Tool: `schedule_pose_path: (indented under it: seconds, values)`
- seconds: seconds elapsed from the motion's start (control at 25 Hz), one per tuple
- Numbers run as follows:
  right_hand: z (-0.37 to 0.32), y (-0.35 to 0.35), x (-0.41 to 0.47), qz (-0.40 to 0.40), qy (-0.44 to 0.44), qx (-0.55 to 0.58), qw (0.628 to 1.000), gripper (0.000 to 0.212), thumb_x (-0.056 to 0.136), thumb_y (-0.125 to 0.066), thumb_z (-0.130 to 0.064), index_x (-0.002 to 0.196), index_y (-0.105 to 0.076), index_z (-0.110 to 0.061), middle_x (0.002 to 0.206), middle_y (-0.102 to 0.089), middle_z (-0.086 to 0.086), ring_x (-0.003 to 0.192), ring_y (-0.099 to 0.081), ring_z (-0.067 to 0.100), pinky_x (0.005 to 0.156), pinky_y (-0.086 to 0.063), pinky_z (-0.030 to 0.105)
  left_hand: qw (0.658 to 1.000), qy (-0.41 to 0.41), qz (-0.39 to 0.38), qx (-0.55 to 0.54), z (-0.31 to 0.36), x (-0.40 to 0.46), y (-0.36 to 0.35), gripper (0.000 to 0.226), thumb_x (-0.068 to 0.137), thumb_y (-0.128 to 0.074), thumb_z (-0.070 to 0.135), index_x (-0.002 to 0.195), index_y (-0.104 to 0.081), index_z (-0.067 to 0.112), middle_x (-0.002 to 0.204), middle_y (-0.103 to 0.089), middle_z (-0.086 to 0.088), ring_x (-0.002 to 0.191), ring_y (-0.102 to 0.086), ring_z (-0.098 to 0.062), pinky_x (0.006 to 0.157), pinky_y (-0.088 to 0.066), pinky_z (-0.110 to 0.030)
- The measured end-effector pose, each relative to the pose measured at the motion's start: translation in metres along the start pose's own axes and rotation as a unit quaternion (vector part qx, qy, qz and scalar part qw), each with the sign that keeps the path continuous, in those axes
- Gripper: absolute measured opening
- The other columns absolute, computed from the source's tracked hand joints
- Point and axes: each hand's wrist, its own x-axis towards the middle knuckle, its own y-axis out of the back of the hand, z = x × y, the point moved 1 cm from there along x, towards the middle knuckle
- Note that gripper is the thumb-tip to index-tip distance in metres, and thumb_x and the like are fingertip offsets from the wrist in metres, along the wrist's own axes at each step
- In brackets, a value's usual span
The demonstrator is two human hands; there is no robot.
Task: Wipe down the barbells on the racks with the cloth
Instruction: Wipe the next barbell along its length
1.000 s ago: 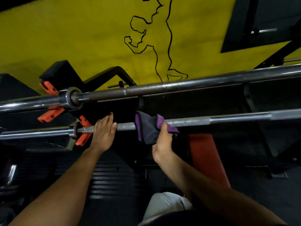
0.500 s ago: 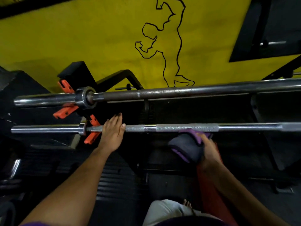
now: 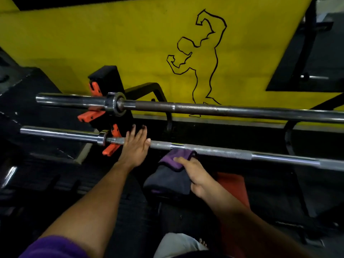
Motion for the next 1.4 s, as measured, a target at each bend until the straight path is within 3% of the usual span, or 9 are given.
schedule_pose_path:
  seconds: [0.12,0.24,0.44,0.48,0.72,0.96,1.12,1.28,1.4]
  values:
    - [-0.027,0.015,-0.022,-0.032,0.204,-0.234,0.95,0.037,0.093,-0.072,-0.023,0.127,-0.058,-0.019,0.113,-0.07,-0.007,0.106,-0.065,0.009,0.09,-0.047,0.013,0.999,0.029,-0.014,-0.012,0.009,-0.005,0.001,0.077,0.098,-0.001,0.053,0.162,-0.007,0.011,0.17,-0.012,-0.004,0.156,0.008,-0.024,0.123,0.012,-0.043]
    - [-0.052,0.031,-0.014,0.02,0.425,-0.465,0.776,0.045,0.093,-0.068,-0.014,0.132,-0.046,-0.016,0.115,-0.054,-0.008,0.103,-0.049,0.002,0.09,-0.032,0.003,1.0,-0.008,-0.019,0.01,0.0,-0.017,-0.001,0.082,0.095,0.002,0.059,0.162,-0.005,0.013,0.171,-0.007,-0.002,0.156,0.01,-0.022,0.126,0.005,-0.047]
    - [-0.027,0.028,0.047,0.0,0.394,-0.796,0.46,0.078,0.081,-0.073,-0.04,0.146,-0.038,-0.013,0.146,-0.047,0.012,0.132,-0.046,0.032,0.111,-0.039,0.047,0.992,0.065,0.036,0.105,-0.022,-0.051,-0.007,0.069,0.104,-0.005,0.051,0.161,0.006,0.015,0.169,0.009,-0.004,0.156,0.013,-0.022,0.127,0.004,-0.045]
    - [-0.025,0.027,0.054,-0.008,0.375,-0.819,0.433,0.083,0.079,-0.073,-0.044,0.147,-0.036,-0.013,0.147,-0.045,0.013,0.131,-0.046,0.033,0.111,-0.041,0.047,0.992,0.074,0.03,0.095,-0.021,-0.052,-0.01,0.068,0.105,-0.006,0.049,0.161,0.01,0.014,0.169,0.014,-0.004,0.155,0.015,-0.021,0.126,0.008,-0.043]
    - [-0.052,-0.035,0.086,0.003,0.263,-0.765,0.588,0.075,0.086,-0.065,-0.053,0.142,-0.036,-0.013,0.127,-0.059,0.012,0.11,-0.063,0.036,0.084,-0.052,0.043,0.994,0.074,-0.005,0.078,-0.021,-0.047,-0.007,0.074,0.107,-0.024,0.044,0.158,0.019,0.013,0.165,0.027,-0.003,0.152,0.024,-0.02,0.124,0.012,-0.044]
    - [-0.034,-0.003,0.066,-0.037,0.366,-0.776,0.512,0.081,0.079,-0.077,-0.039,0.144,-0.034,-0.015,0.138,-0.049,0.007,0.114,-0.057,0.029,0.095,-0.052,0.041,0.994,0.06,-0.033,0.089,-0.03,-0.047,0.003,0.071,0.108,-0.024,0.043,0.159,0.02,0.018,0.165,0.027,0.004,0.153,0.022,-0.014,0.122,0.016,-0.05]
    - [-0.054,0.051,0.058,-0.008,0.309,-0.789,0.531,0.081,0.08,-0.072,-0.046,0.146,-0.034,-0.018,0.13,-0.053,0.004,0.113,-0.058,0.025,0.094,-0.05,0.037,0.996,0.048,-0.039,0.068,-0.034,-0.046,0.001,0.074,0.108,-0.027,0.041,0.158,0.021,0.016,0.165,0.028,0.002,0.152,0.025,-0.017,0.122,0.016,-0.051]
    - [-0.055,-0.015,0.085,-0.015,0.276,-0.78,0.561,0.08,0.083,-0.067,-0.049,0.146,-0.033,-0.013,0.128,-0.058,0.012,0.113,-0.063,0.034,0.088,-0.053,0.042,0.996,0.039,-0.051,0.066,-0.034,-0.043,0.0,0.075,0.108,-0.028,0.041,0.157,0.022,0.017,0.165,0.03,0.001,0.152,0.025,-0.019,0.12,0.018,-0.049]
    - [-0.037,-0.084,0.098,-0.033,0.318,-0.784,0.532,0.076,0.082,-0.072,-0.044,0.14,-0.036,-0.011,0.125,-0.055,0.013,0.108,-0.063,0.034,0.083,-0.054,0.043,0.995,-0.018,0.006,0.098,-0.056,-0.041,0.013,0.065,0.107,-0.02,0.04,0.16,0.012,0.02,0.169,0.013,0.001,0.156,0.008,-0.019,0.122,0.012,-0.053]
